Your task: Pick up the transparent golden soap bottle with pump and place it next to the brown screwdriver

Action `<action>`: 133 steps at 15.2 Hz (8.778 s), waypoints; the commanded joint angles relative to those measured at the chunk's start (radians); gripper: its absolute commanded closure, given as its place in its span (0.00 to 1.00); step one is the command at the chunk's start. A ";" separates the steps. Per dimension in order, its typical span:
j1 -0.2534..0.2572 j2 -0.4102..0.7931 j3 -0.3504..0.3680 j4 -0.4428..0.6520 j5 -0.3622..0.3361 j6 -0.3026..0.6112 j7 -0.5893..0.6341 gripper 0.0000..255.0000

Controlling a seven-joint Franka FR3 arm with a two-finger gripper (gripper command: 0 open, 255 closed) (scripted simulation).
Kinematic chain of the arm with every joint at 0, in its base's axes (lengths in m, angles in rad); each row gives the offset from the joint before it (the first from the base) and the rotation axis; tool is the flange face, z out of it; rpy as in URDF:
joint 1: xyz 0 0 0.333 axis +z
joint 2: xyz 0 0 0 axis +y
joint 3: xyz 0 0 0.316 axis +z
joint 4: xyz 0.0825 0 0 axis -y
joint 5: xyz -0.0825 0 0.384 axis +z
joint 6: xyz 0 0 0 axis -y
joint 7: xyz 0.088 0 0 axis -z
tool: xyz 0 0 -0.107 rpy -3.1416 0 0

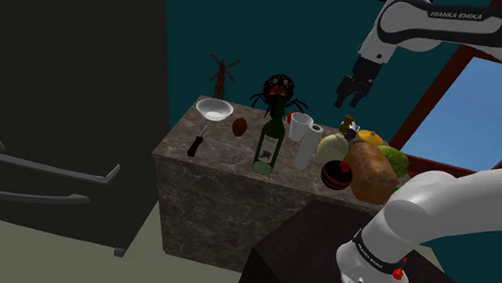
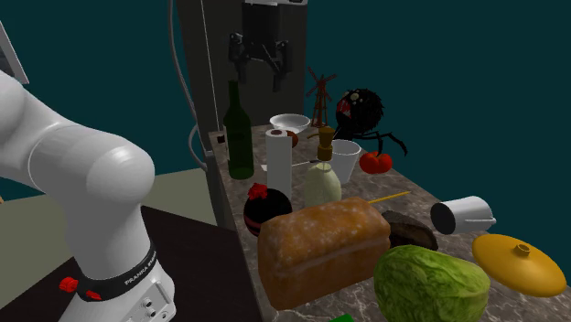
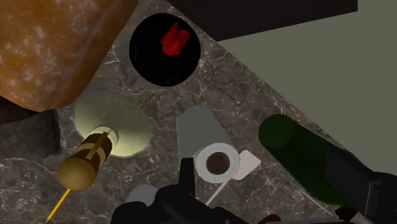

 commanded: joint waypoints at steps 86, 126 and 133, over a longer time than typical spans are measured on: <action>-0.031 0.352 -0.210 0.671 -0.019 -0.302 -0.246 1.00; 0.170 0.459 0.119 0.575 0.090 -0.109 0.283 1.00; 0.226 0.573 0.188 0.599 0.113 -0.016 0.401 1.00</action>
